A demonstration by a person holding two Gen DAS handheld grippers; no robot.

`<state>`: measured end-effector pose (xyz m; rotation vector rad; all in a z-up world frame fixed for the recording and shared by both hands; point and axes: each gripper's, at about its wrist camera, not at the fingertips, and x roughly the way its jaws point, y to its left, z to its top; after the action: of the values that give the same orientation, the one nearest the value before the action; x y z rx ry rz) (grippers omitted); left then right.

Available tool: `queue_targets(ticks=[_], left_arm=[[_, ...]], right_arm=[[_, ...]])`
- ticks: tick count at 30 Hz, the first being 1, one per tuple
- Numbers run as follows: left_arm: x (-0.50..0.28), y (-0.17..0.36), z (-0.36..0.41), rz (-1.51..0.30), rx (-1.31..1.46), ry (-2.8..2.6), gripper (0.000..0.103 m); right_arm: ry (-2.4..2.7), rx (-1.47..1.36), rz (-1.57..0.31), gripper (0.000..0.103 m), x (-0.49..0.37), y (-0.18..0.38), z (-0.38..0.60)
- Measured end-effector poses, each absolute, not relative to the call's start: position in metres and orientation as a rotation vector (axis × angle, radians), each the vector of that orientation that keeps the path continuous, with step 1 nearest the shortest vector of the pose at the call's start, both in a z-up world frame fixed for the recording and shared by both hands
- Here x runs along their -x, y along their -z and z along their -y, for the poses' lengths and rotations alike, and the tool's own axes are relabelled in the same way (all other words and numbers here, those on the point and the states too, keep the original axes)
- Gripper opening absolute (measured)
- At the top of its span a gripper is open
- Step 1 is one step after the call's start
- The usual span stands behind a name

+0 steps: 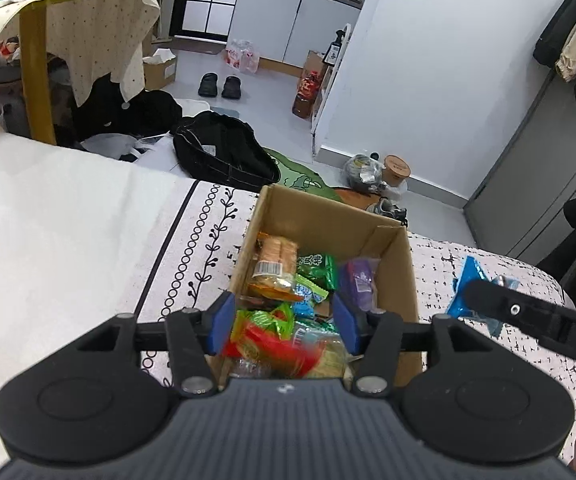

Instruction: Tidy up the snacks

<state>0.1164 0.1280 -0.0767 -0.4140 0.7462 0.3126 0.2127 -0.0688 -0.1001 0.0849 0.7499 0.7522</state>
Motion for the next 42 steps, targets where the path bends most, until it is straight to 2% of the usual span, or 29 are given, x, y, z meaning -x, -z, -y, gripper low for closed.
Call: queue_targets(ticks=[8, 11, 13, 22, 33, 39, 42], left_arm=[[-0.106, 0.067, -0.145, -0.716, 0.432, -0.366, 0.065], [-0.102, 0.068, -0.148, -0.727, 0.425, -0.378, 0.066], [-0.101, 0.068, -0.149, -0.734, 0.418, -0.383, 0.067], [-0.101, 0.066, -0.141, -0.768, 0.392, -0.376, 0.068], [-0.105, 0.056, -0.11, -0.798, 0.308, -0.307, 0.083], [-0.106, 0.045, -0.093, -0.795, 0.273, -0.263, 0.094], [-0.105, 0.04, -0.084, -0.794, 0.26, -0.245, 0.099]], right_arm=[[-0.799, -0.085, -0.775, 0.035, -0.209, 0.103, 0.054], [-0.817, -0.078, -0.786, 0.052, -0.207, 0.104, 0.052], [-0.815, -0.086, -0.772, 0.056, -0.206, 0.101, 0.056], [-0.759, -0.098, -0.771, 0.056, -0.213, 0.094, 0.089], [-0.718, -0.111, -0.791, 0.06, -0.209, 0.091, 0.129], [-0.703, -0.117, -0.777, 0.072, -0.203, 0.083, 0.151], [-0.7, -0.123, -0.767, 0.083, -0.2, 0.078, 0.161]])
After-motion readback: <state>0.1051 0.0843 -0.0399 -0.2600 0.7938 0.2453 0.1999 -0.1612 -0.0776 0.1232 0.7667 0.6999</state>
